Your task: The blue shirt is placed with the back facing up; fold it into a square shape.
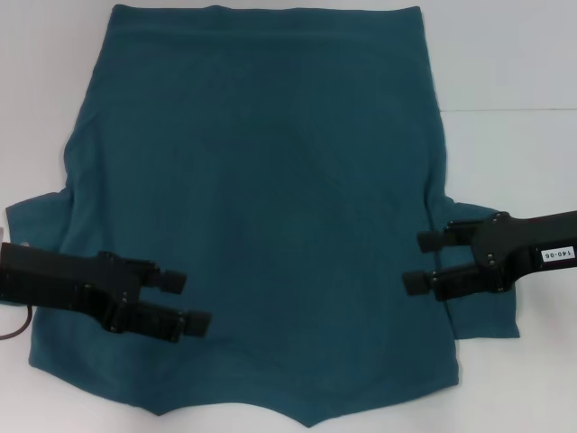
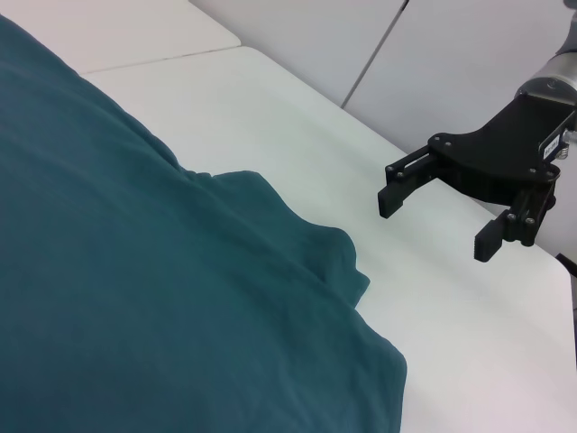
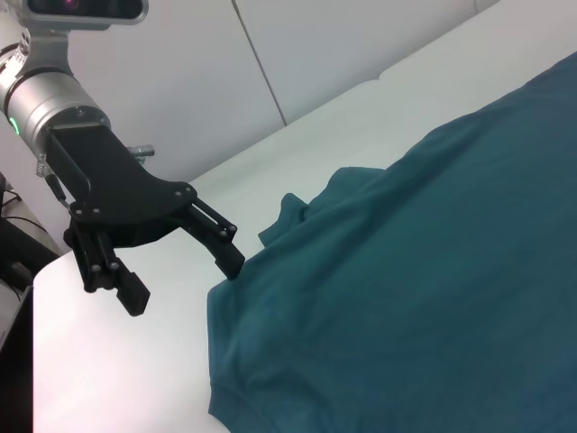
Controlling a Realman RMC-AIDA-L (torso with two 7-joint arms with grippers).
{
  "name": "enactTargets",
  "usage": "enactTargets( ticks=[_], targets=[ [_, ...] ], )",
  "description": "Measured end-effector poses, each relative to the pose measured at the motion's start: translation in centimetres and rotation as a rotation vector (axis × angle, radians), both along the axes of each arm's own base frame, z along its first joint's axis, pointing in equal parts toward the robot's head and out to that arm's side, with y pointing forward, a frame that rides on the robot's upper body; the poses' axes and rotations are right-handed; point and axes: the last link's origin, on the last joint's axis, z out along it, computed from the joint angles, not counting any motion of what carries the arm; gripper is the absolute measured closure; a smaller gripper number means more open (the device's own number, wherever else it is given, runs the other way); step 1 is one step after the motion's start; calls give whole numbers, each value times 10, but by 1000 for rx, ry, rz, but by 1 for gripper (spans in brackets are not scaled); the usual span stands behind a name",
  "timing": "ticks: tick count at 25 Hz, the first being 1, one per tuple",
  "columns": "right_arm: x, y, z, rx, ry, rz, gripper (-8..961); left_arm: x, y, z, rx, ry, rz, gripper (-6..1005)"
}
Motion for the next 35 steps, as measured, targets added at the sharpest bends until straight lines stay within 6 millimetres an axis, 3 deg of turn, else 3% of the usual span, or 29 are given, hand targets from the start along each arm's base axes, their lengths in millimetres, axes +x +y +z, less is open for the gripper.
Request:
enactTargets(
  ticks=[21, 27, 29, 35],
  targets=[
    [2, 2, 0, 8, 14, -49, 29, -4, 2, 3, 31, -9, 47, 65],
    [-7, 37, 16, 110, 88, -334, 29, -30, 25, 36, 259, -93, 414, 65],
    [-8, 63, 30, 173, 148, -562, 29, -43, 29, 48, 331, -136, 561, 65],
    [-6, 90, 43, 176, 161, -724, 28, -101, 23, 67, 515, -268, 939, 66]
  ],
)
